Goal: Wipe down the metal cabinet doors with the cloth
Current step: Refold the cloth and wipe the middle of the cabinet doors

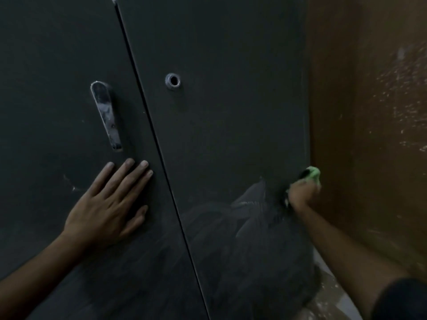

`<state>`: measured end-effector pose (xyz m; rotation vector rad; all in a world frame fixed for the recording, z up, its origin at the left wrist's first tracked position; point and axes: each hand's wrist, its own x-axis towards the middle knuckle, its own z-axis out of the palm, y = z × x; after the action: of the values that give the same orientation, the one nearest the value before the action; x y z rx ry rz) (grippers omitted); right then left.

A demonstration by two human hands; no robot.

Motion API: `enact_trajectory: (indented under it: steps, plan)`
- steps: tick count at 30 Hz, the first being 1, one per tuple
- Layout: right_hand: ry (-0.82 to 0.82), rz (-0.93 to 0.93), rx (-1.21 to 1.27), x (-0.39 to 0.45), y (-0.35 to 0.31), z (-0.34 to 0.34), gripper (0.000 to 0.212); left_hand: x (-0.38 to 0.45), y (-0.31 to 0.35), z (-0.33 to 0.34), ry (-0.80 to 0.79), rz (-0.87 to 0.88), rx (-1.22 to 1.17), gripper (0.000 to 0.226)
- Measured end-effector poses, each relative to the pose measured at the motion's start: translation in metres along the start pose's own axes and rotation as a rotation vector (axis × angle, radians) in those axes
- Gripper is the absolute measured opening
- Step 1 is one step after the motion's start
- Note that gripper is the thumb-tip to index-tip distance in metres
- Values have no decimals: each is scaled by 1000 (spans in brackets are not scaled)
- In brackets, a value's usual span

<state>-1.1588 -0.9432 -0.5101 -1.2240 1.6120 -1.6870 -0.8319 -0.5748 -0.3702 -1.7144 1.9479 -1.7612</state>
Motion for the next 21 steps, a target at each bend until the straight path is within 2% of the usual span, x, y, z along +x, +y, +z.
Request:
enact_trajectory:
  steps: [1, 2, 4, 6, 7, 9, 10, 13, 14, 16, 17, 19, 21]
  plan:
    - [16, 40, 2, 19, -21, -1, 36, 0, -1, 0, 4, 2, 1, 74]
    - [-13, 0, -14, 24, -42, -3, 36, 0, -1, 0, 2, 1, 1, 73]
    - [2, -234, -39, -5, -72, -3, 28, -1, 0, 0, -6, -3, 0, 74]
    - [-52, -456, -10, -51, -49, 8, 31, -1, 0, -1, -11, 2, -5, 74]
    - [-100, -508, -36, -74, -23, 12, 36, 0, 0, -1, -8, 4, -8, 74]
    - [-187, -469, -161, -93, 30, 9, 46, 0, 0, -1, 0, 0, -9, 74]
    - [-205, -400, -142, -85, 40, 3, 48, 0, 1, -1, 0, 0, -8, 74]
    - [-99, -13, -49, -40, 16, 4, 45, 0, 0, 0, -1, 1, 3, 74]
    - [-60, 3, -54, -38, -1, 7, 42, -1, -1, 0, -7, -3, 4, 74]
    - [23, -175, -24, -63, -21, 16, 42, -2, -1, 0, -13, -7, -2, 74]
    - [-2, -358, 3, -85, -16, 18, 42, -1, 0, 0, -11, -6, -4, 74]
    - [-142, -655, -104, -132, 30, 16, 41, -1, 0, 2, -9, -3, -8, 74]
    - [-244, -750, -195, -146, 79, 1, 42, -3, 0, 2, -5, -8, -12, 74]
